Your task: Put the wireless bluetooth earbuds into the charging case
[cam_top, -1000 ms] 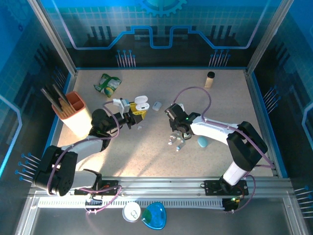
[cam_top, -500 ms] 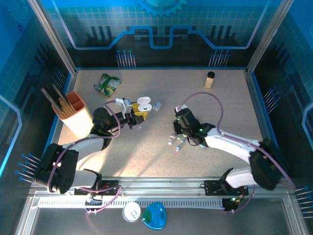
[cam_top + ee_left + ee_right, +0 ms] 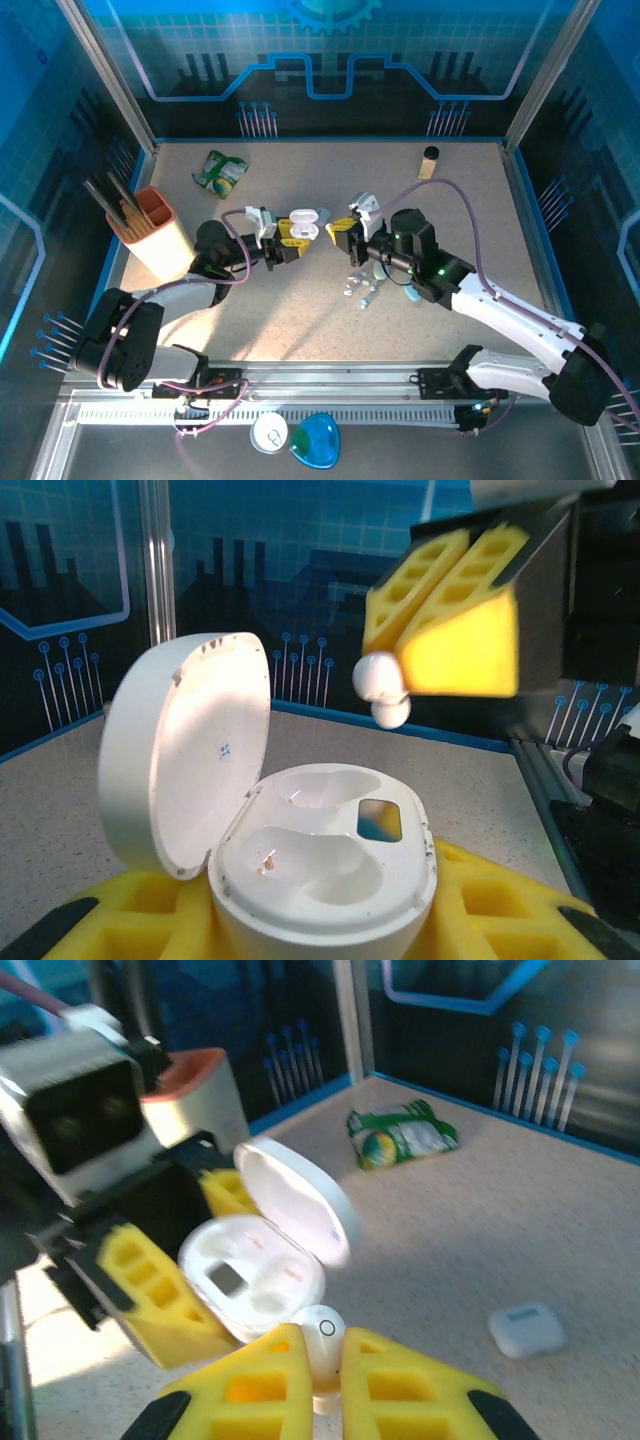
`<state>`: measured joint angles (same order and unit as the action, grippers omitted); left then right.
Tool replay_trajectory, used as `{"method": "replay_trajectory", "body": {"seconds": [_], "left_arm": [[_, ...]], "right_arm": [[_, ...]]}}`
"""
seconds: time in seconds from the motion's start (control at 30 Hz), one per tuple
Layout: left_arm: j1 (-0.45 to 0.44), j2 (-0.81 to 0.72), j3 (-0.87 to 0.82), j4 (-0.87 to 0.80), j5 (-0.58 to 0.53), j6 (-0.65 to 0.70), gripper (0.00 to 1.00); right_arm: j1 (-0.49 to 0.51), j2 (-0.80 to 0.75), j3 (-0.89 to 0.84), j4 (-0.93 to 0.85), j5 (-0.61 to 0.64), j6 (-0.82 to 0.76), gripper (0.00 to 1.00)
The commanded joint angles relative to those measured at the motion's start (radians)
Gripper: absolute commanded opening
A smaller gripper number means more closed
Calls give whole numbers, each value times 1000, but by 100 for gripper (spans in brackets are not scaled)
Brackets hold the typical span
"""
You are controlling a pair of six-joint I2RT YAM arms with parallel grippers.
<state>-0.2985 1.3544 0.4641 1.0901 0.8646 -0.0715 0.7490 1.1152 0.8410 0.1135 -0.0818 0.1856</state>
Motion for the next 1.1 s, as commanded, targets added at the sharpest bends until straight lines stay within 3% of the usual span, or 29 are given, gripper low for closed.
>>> {"method": "replay_trajectory", "body": {"seconds": [0.0,0.83,1.07], "left_arm": [[-5,2,2,50,38,31,33],[-4,-29,5,27,1,36,34],[-4,-26,7,24,-19,36,34]], "right_arm": [[32,31,73,30,-80,-41,12],[56,158,104,-8,9,-37,11],[56,133,101,-8,16,-38,22]]}}
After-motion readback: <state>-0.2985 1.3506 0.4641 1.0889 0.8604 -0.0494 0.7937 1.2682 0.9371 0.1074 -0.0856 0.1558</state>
